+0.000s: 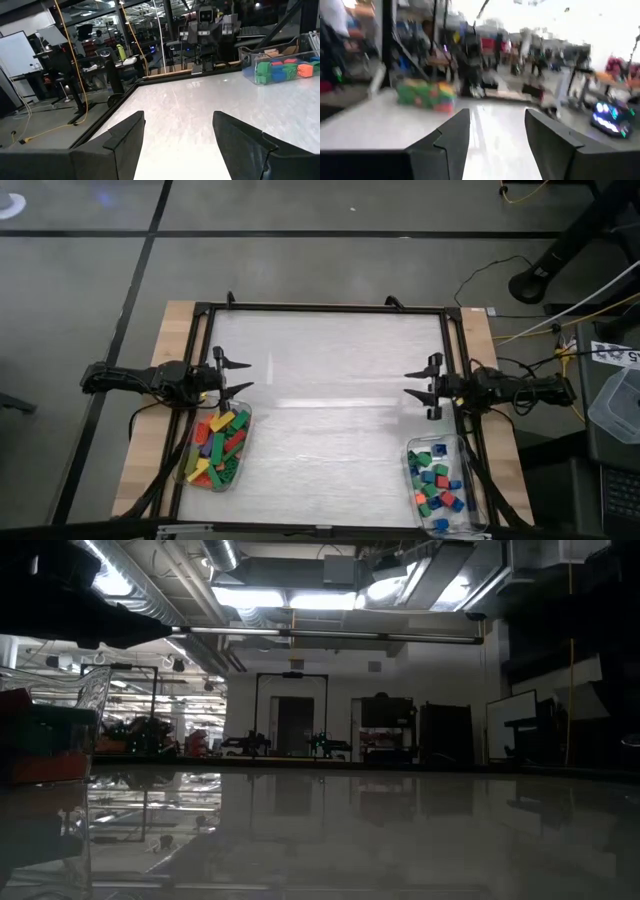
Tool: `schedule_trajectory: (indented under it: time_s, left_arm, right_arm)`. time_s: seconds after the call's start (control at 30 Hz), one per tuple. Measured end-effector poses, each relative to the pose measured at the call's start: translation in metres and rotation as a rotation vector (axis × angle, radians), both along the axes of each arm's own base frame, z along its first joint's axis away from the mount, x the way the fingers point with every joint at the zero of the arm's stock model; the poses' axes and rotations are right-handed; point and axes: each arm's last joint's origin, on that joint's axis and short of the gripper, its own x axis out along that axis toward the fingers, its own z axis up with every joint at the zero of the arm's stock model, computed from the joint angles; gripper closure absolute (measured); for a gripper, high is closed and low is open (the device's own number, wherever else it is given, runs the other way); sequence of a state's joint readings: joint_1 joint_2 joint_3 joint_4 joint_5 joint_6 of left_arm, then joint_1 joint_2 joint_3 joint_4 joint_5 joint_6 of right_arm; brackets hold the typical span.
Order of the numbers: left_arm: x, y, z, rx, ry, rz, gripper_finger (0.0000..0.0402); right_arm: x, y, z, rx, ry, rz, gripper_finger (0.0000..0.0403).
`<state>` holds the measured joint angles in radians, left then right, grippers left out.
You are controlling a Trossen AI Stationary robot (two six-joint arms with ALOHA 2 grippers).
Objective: Sort blocks by size
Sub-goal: Return to Home Position
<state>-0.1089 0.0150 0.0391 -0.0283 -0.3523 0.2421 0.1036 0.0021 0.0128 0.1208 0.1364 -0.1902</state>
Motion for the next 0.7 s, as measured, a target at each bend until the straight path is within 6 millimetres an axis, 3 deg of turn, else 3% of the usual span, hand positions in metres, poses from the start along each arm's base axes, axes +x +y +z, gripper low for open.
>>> schedule_trajectory:
  time_s: [0.07,0.7]
  left_arm:
    - [0.0,0.0,0.0,-0.004,-0.001,0.0,0.0176]
    - [0.0,0.0,0.0001,-0.007,-0.003,0.001,0.0176]
  right_arm:
    - [0.0007,-0.0005,-0.007,-0.005,0.072,-0.019,0.0212]
    - [0.0007,0.0,-0.0072,-0.006,0.071,-0.004,0.0212]
